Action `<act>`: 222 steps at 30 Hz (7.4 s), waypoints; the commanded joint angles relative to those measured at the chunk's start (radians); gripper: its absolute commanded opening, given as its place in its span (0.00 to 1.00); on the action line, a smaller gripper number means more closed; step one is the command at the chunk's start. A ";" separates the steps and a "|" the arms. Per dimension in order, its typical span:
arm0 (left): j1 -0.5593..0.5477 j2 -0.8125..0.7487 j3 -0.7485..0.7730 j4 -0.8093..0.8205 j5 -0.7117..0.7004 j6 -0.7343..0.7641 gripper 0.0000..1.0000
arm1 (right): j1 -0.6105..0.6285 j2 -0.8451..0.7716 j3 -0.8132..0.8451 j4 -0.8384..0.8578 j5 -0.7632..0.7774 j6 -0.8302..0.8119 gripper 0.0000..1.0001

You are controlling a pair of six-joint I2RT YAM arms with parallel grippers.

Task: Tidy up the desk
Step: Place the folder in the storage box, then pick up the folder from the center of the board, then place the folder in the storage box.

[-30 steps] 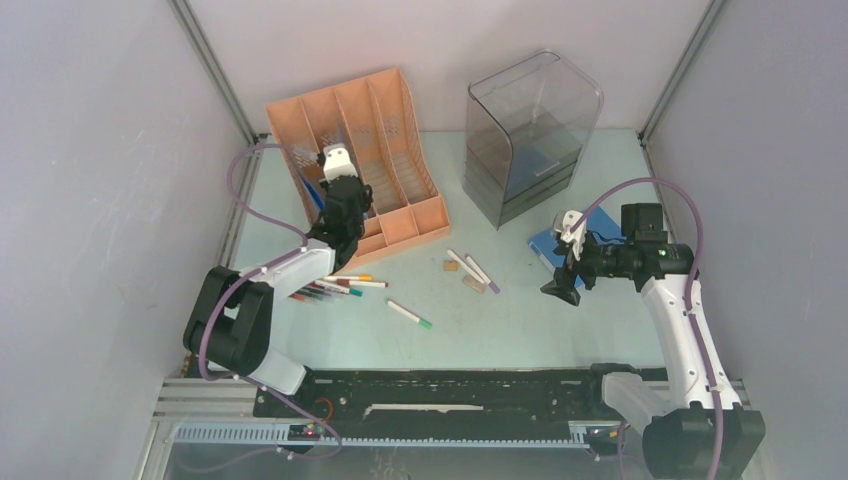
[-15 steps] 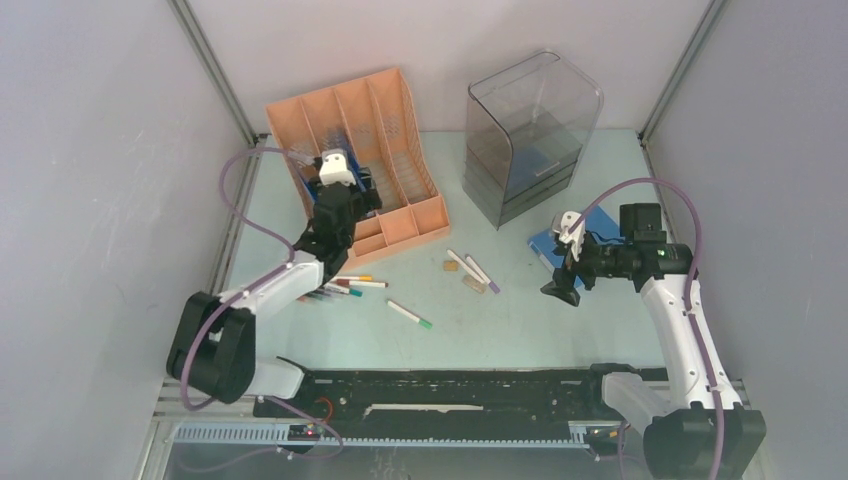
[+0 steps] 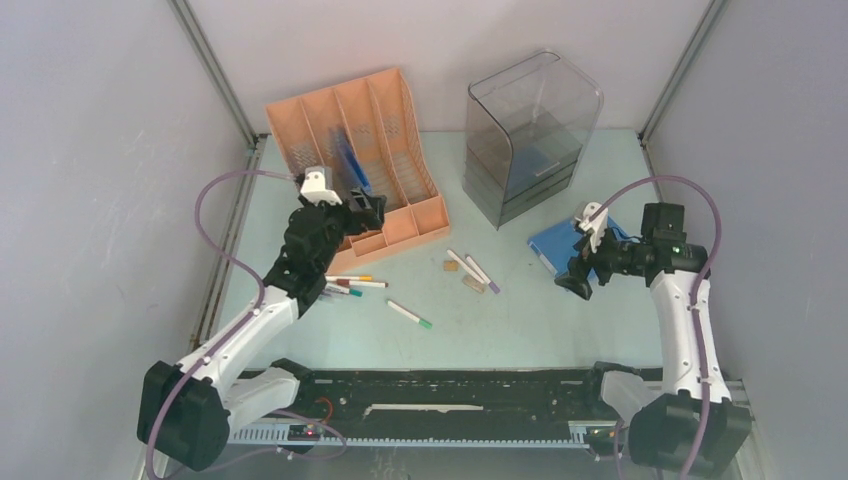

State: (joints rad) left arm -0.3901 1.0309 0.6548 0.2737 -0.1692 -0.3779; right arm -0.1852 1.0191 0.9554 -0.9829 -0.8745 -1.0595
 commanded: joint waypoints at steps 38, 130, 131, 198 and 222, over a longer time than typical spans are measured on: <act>-0.113 0.001 -0.301 0.491 0.509 -0.278 1.00 | -0.499 0.641 -0.307 0.825 -0.170 1.291 0.93; -0.566 0.993 0.199 0.888 0.172 -1.280 1.00 | -0.356 0.524 -0.267 0.835 -0.689 1.443 0.00; -0.567 0.996 0.205 0.884 0.145 -1.283 1.00 | -0.354 0.524 -0.263 0.824 -0.693 1.434 0.00; -0.568 0.450 -0.305 0.897 0.062 -0.429 0.00 | -0.463 0.243 0.168 -0.620 -0.528 -0.261 0.72; -0.569 -0.354 -0.307 0.046 -0.589 0.126 0.00 | -0.171 -0.082 0.053 0.098 -0.191 0.413 0.75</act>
State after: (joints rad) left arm -0.9646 0.7341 0.2775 0.4042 -0.5758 -0.3496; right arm -0.3691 0.9234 1.0416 -1.0195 -1.1645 -0.7589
